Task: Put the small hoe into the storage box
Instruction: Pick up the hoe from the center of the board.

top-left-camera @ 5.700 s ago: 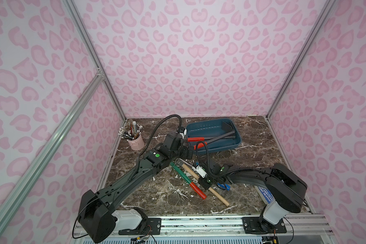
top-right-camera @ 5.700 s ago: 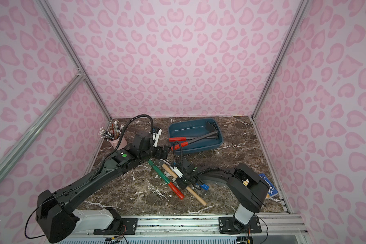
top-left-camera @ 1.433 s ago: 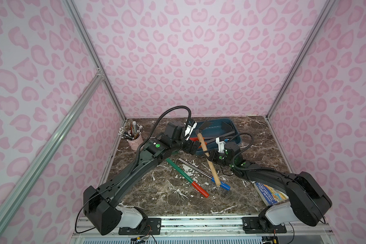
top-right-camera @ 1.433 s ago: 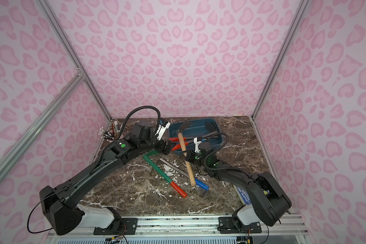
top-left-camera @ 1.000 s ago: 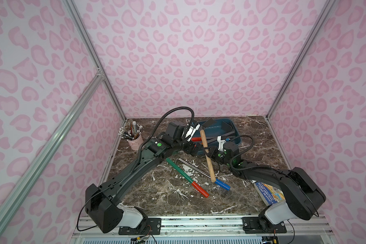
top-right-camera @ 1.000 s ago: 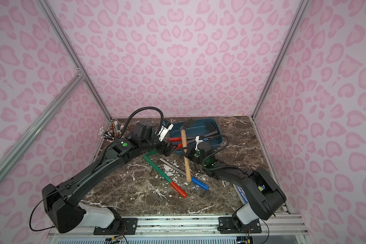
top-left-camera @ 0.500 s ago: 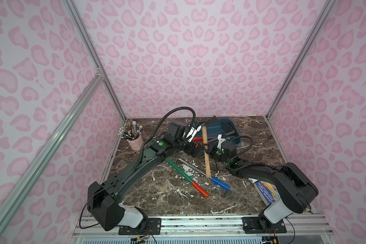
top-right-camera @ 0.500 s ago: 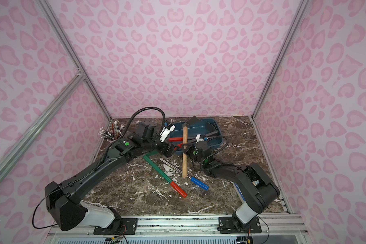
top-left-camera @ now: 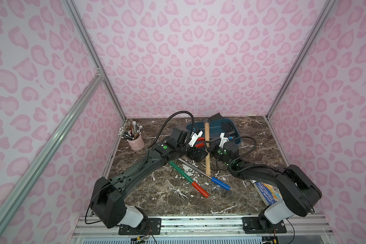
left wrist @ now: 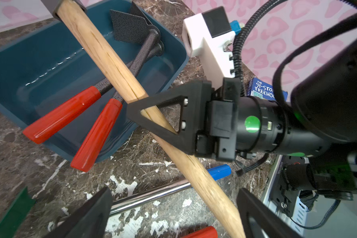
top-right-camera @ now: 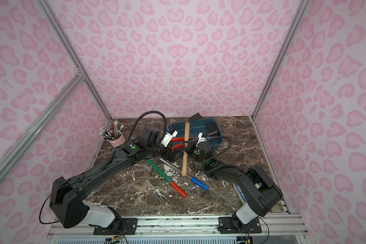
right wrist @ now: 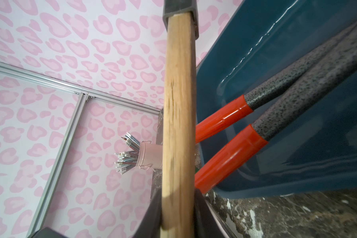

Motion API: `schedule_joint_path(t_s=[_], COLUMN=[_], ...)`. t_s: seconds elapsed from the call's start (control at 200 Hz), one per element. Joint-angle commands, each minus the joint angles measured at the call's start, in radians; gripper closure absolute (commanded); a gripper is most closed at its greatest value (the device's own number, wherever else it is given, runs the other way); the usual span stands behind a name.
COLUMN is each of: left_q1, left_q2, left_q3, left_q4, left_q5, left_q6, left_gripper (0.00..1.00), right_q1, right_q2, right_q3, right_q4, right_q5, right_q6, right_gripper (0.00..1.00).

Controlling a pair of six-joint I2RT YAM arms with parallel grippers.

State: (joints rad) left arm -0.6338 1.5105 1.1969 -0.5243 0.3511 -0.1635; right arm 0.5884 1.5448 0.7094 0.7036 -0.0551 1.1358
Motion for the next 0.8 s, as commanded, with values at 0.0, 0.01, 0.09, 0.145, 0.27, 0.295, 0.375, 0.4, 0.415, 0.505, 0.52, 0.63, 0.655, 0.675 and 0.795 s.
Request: schedule_joint_path(t_s=[0.0, 0.01, 0.09, 0.145, 0.27, 0.295, 0.375, 0.4, 0.415, 0.505, 0.52, 0.63, 0.655, 0.675, 0.795], left_q1=[0.007, 0.008, 0.017, 0.025, 0.04, 0.041, 0.043, 0.043, 0.043, 0.044, 0.045, 0.044, 0.045, 0.044, 0.045], left_q2=[0.042, 0.047, 0.086, 0.116, 0.192, 0.205, 0.254, 0.27, 0.279, 0.325, 0.332, 0.366, 0.371, 0.378, 0.406], left_q3=[0.052, 0.057, 0.108, 0.137, 0.217, 0.232, 0.278, 0.292, 0.3, 0.347, 0.354, 0.388, 0.394, 0.399, 0.423], left_q4=[0.086, 0.089, 0.114, 0.127, 0.126, 0.127, 0.126, 0.124, 0.125, 0.124, 0.124, 0.134, 0.138, 0.138, 0.138], left_q5=[0.016, 0.018, 0.042, 0.055, 0.075, 0.079, 0.088, 0.094, 0.096, 0.103, 0.104, 0.103, 0.1, 0.1, 0.097], left_q6=[-0.051, -0.053, -0.081, -0.1, -0.123, -0.126, -0.139, -0.144, -0.146, -0.163, -0.166, -0.194, -0.202, -0.207, -0.232], left_gripper=[0.03, 0.02, 0.03, 0.03, 0.04, 0.04, 0.05, 0.05, 0.06, 0.07, 0.07, 0.07, 0.08, 0.08, 0.1], right_q1=[0.005, 0.006, 0.007, 0.01, 0.014, 0.014, 0.017, 0.019, 0.019, 0.029, 0.031, 0.046, 0.048, 0.05, 0.063], right_q2=[-0.03, -0.032, -0.045, -0.054, -0.068, -0.068, -0.071, -0.072, -0.073, -0.083, -0.084, -0.098, -0.1, -0.102, -0.105], right_q3=[-0.015, -0.016, -0.029, -0.041, -0.061, -0.065, -0.072, -0.073, -0.075, -0.083, -0.084, -0.088, -0.088, -0.087, -0.086], right_q4=[0.164, 0.164, 0.162, 0.168, 0.176, 0.18, 0.187, 0.19, 0.193, 0.2, 0.201, 0.198, 0.199, 0.199, 0.198], right_q5=[0.033, 0.034, 0.038, 0.046, 0.058, 0.059, 0.061, 0.06, 0.061, 0.077, 0.08, 0.099, 0.103, 0.106, 0.116], right_q6=[-0.037, -0.038, -0.047, -0.05, -0.058, -0.059, -0.064, -0.066, -0.068, -0.075, -0.078, -0.097, -0.099, -0.104, -0.113], right_gripper=[1.0, 1.0, 1.0, 1.0, 1.0, 1.0, 1.0, 1.0, 1.0, 1.0, 1.0, 1.0, 1.0, 1.0, 1.0])
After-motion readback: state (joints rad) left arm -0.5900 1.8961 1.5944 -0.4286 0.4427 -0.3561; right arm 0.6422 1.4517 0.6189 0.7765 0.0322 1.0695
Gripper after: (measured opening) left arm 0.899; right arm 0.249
